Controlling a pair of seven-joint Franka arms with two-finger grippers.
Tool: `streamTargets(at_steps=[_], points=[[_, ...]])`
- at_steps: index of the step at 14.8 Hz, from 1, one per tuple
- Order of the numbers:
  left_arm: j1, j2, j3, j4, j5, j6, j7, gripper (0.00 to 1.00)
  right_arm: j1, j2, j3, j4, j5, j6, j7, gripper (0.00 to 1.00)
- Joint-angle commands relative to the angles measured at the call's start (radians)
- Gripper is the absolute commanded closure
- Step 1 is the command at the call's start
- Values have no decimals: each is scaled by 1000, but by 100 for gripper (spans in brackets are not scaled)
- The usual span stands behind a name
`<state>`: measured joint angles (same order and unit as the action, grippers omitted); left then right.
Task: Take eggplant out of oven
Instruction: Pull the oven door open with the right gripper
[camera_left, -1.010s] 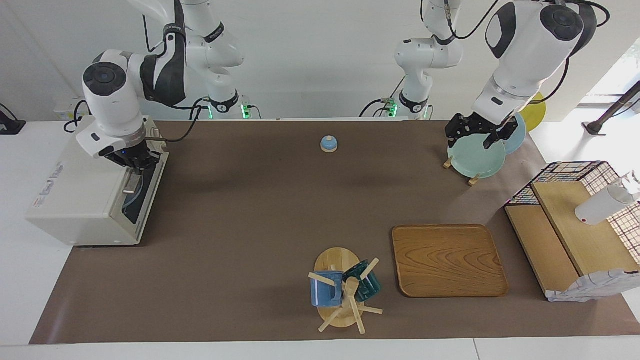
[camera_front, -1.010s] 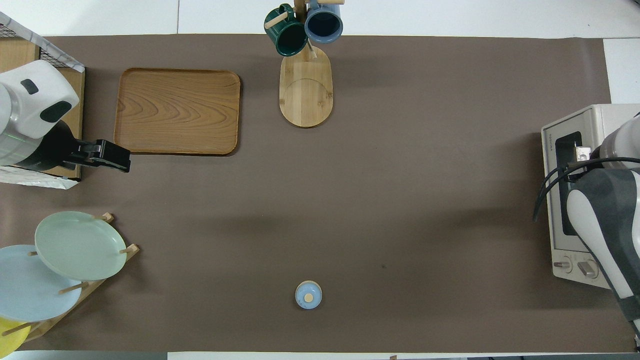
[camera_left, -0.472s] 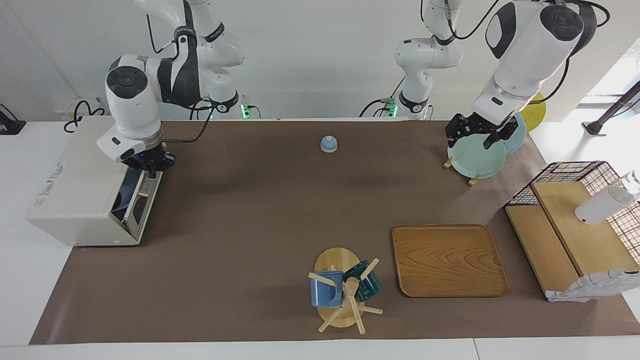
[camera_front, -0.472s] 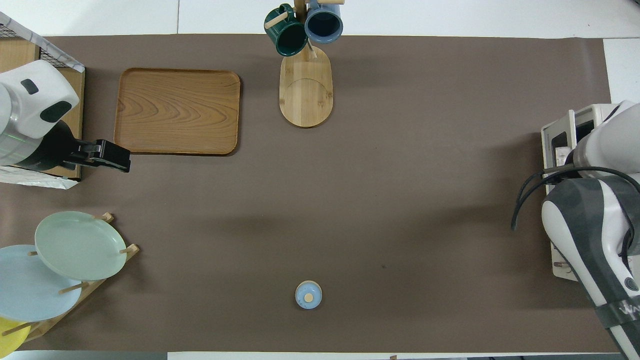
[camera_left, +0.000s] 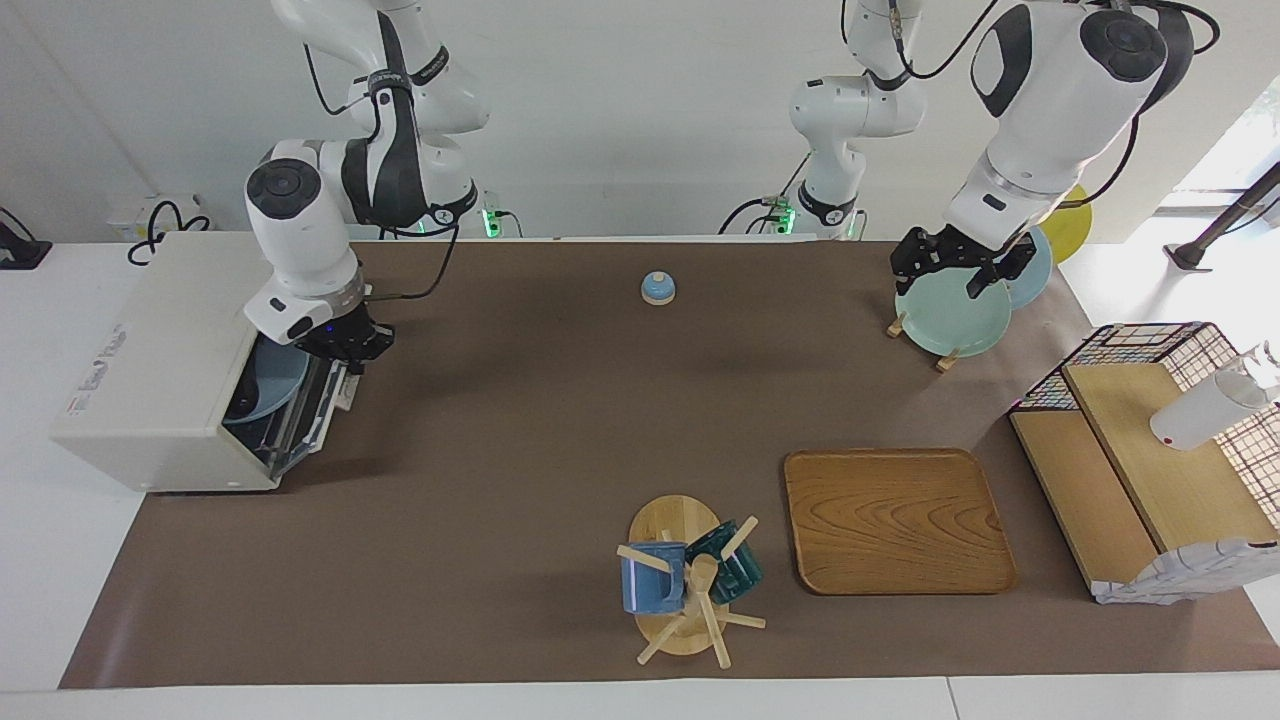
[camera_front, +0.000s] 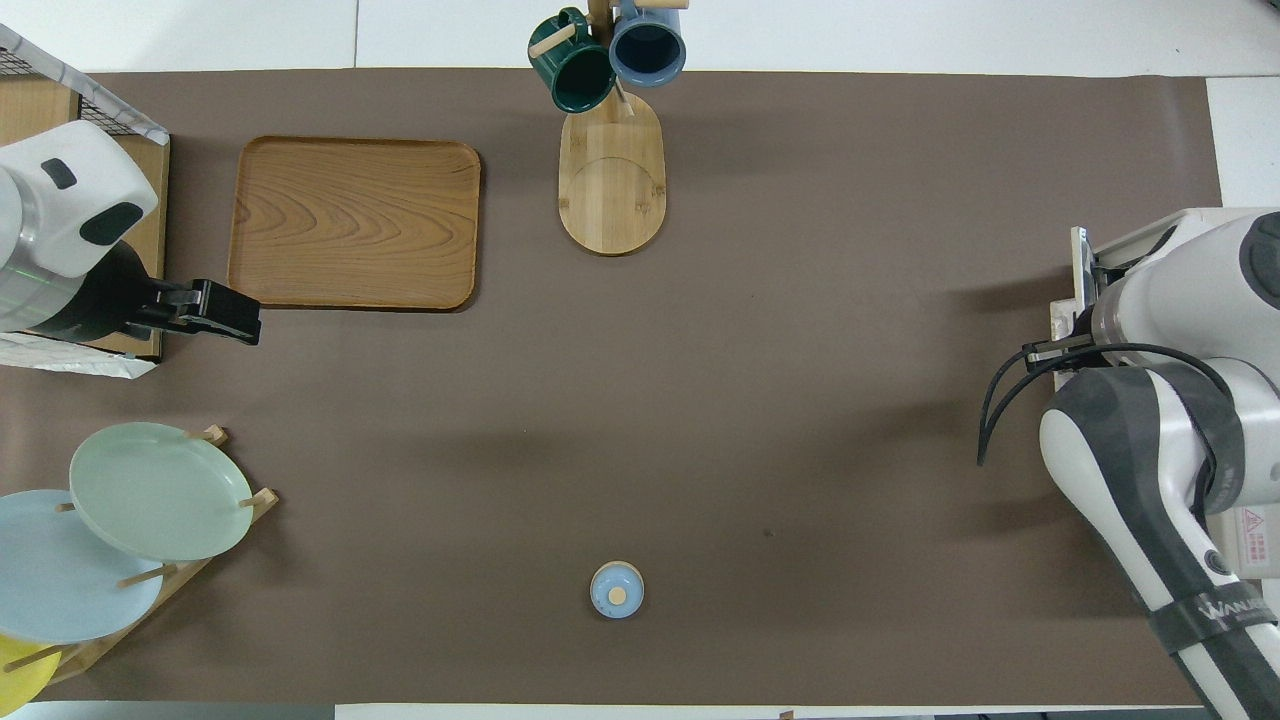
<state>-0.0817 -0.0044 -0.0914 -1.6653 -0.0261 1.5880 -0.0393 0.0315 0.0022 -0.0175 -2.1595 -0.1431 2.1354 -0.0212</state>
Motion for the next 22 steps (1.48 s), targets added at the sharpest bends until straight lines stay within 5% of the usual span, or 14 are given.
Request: streamTargets(at_steps=[1,12,18,19,22], points=[[2,-16,-1,-1,12,-25,4,0,-13,57,-21,-39,-39,139,-6,100],[-3,-16,-1,-1,12,-16,4,0,33,160,-21,-39,29,218,92,100],[0,-16,-1,-1,12,-14,2,0,111,156,-21,38,129,132,116,100],[0,-16,-1,-1,12,-10,1,0,110,153,-24,70,126,77,118,97],[2,-16,-1,3,14,-9,1,0,94,108,-33,110,73,-52,116,62]])
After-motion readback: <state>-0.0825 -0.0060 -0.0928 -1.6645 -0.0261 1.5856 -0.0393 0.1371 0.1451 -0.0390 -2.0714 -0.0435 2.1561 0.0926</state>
